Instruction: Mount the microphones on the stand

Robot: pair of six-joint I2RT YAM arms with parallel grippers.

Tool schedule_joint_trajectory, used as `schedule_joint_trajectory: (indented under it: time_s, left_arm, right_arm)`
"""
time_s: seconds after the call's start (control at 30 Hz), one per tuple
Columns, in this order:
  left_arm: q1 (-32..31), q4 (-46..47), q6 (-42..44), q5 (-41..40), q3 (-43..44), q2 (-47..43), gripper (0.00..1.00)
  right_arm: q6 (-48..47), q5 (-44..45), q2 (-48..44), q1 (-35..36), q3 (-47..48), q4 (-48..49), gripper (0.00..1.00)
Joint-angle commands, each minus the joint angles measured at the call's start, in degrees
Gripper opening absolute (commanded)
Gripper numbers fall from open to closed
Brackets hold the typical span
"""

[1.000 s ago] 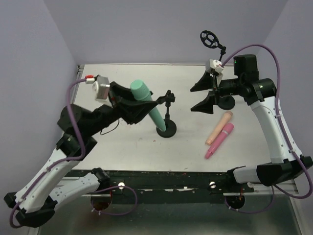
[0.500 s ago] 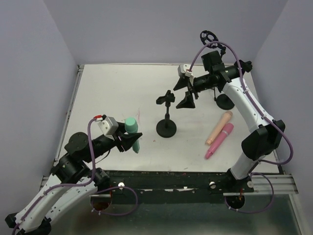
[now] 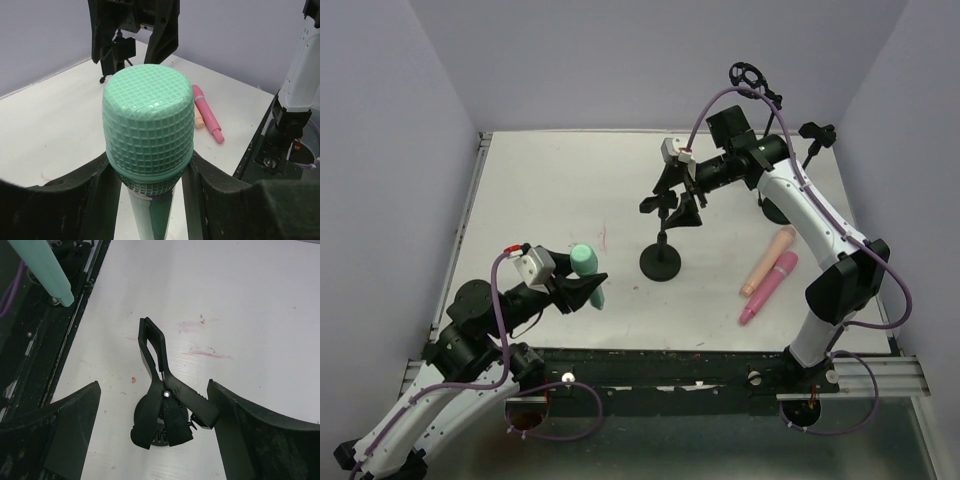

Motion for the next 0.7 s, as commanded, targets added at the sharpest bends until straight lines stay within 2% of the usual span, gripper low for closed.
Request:
schedule_joint_trajectory:
  time_s: [0.0,0.37,0.5,0.57,0.67]
  left_arm:
    - [0.2,1.9,0.5,-0.1,-0.6,-0.7,0.0]
    - [0.2,2.3,-1.5,0.5,-1.7,-1.3,0.0]
    - [0.2,2.6,-2.1,0.6,-1.4,-1.0,0.0]
    - [0.2,2.6,-2.1,0.6,-1.2,-0.8,0.0]
    - [0.2,2.9,-2.3,0.8,-1.0,-0.4,0.0]
  right_arm:
    - [0.8,0.3,0.7,-0.3,0.9,0.7,0.93]
    - [5.7,3.6,-3.3,-0.4,-2.5,3.9,0.78]
    - [10.9,4.1,-5.1,-0.4,-4.7,7.5,0.58]
    - [14.2,4.7,-6.3,-0.3,-6.0,10.0,0.43]
    - [20.7,6.4,-8.3,-0.4,-8.4,15.1,0.39]
